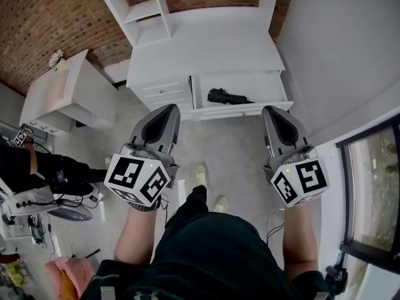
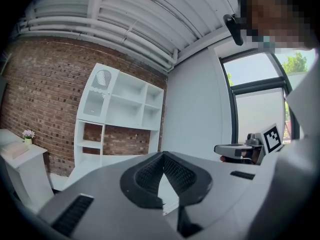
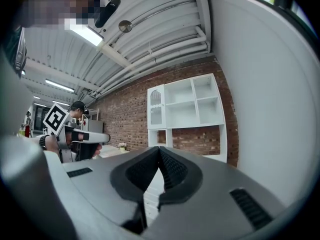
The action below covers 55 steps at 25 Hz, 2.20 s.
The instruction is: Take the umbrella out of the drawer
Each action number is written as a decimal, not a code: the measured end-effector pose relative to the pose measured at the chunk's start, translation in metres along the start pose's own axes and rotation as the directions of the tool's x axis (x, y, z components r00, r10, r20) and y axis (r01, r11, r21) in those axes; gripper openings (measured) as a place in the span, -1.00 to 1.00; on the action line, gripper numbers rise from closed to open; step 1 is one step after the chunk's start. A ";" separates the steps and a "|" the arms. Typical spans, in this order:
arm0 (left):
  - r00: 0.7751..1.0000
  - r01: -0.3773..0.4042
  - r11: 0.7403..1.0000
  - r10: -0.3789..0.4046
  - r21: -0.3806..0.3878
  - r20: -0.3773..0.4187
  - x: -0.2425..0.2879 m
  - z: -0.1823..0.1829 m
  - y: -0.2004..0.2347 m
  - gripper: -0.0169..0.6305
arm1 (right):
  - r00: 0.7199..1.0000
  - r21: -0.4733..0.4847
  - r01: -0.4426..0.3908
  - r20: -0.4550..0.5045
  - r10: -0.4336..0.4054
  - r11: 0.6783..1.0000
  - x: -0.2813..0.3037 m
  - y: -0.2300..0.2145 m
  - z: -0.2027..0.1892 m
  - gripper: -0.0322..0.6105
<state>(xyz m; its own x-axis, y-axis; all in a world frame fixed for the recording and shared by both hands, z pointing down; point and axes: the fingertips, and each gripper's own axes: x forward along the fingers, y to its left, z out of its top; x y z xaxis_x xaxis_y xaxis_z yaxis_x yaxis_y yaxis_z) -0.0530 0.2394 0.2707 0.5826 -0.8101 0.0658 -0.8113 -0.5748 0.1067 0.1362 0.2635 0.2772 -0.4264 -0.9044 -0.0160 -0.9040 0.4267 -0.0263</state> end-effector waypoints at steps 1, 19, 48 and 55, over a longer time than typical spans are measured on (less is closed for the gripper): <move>1.000 0.001 1.000 -0.001 -0.003 0.000 0.006 -0.001 0.004 -0.93 | 1.000 -0.001 0.001 -0.005 -0.001 1.000 0.006 -0.003 -0.002 -0.89; 0.998 0.062 0.997 -0.062 -0.043 -0.011 0.131 -0.008 0.133 -0.93 | 0.985 -0.030 0.024 -0.169 -0.029 0.999 0.169 -0.023 -0.043 -0.89; 0.991 0.020 0.993 -0.035 -0.118 -0.128 0.296 -0.084 0.231 -0.93 | 0.770 -0.015 -0.228 -0.615 0.171 0.973 0.331 -0.102 -0.228 -0.88; 0.974 -0.080 0.989 0.052 -0.121 -0.222 0.340 -0.111 0.234 -0.93 | 0.566 0.052 -0.421 -0.765 0.308 0.905 0.339 -0.128 -0.304 -0.87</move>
<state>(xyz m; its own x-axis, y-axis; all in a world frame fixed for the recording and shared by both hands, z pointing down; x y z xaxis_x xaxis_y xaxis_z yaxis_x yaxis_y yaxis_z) -0.0390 -0.1574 0.4283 0.5359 -0.7929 0.2900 -0.8436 -0.4895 0.2208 0.0981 -0.0988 0.5791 -0.5429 -0.3832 0.7473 -0.6373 0.7675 -0.0694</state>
